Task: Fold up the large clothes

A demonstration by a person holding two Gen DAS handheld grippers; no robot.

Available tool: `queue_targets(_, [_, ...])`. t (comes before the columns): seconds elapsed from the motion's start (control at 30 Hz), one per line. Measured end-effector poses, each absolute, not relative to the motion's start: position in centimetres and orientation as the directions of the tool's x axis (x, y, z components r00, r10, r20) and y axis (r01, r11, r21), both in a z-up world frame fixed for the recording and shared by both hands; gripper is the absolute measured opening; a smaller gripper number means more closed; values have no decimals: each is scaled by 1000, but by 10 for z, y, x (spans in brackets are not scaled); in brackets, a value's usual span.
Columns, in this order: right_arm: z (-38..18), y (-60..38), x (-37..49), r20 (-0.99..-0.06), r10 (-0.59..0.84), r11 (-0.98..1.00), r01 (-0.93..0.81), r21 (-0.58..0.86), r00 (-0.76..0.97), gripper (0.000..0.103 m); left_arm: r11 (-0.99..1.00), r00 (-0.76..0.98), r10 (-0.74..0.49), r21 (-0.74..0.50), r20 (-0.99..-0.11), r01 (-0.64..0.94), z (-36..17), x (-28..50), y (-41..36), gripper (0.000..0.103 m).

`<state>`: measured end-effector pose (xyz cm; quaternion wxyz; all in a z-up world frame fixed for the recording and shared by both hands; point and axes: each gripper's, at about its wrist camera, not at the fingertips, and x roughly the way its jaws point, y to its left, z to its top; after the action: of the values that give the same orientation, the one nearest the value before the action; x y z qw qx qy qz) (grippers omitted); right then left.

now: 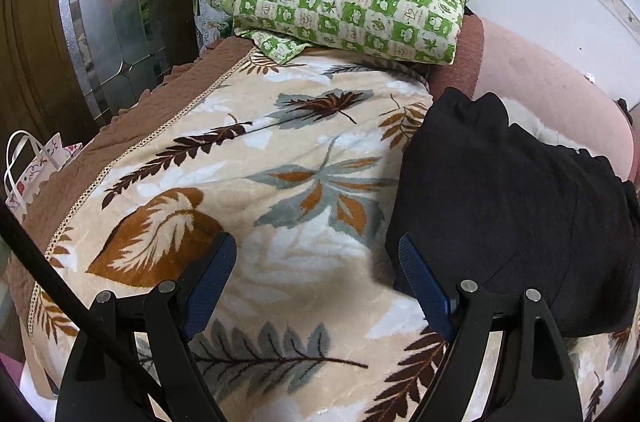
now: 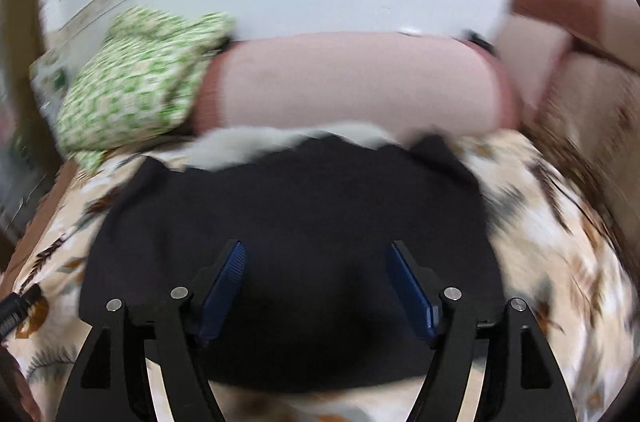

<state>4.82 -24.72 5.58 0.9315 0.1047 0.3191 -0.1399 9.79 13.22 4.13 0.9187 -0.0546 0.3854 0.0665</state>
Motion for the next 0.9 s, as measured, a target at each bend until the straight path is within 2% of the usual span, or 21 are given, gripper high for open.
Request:
queue_targets(0.07, [40,-276,26,-638,-208,905,394,163,741,79,986,693,66,-59,-718,-155,41,98,132,83])
queue_targets(0.17, [16,-310,2,-652,-185,839,464,285,735,81,983,675,-25,-141,-737,-118,39,104,135,83])
queue_targets(0.33, [-17,-333,-10,-667,-138,755,513,408,733,85,873,609,-326,-477,-724,-100,21,121,164,83])
queue_targets(0.47, [-23,-337,-10,-680,-73,739,498,454,729,88,769,567,-473,-630,-675,-109,3,132,172,83])
queue_targets(0.63, [-40,-341,-11,-684,31,685,483,546,729,90,655,496,-632,-752,-595,-67,-25,146,154,83])
queue_targets(0.77, [-56,-342,-9,-661,113,632,460,624,742,92,654,458,-672,-757,-582,-1,-39,162,130,83])
queue_targets(0.9, [-57,-339,2,-618,149,636,403,658,772,92,605,429,-726,-796,-538,25,-50,178,117,88])
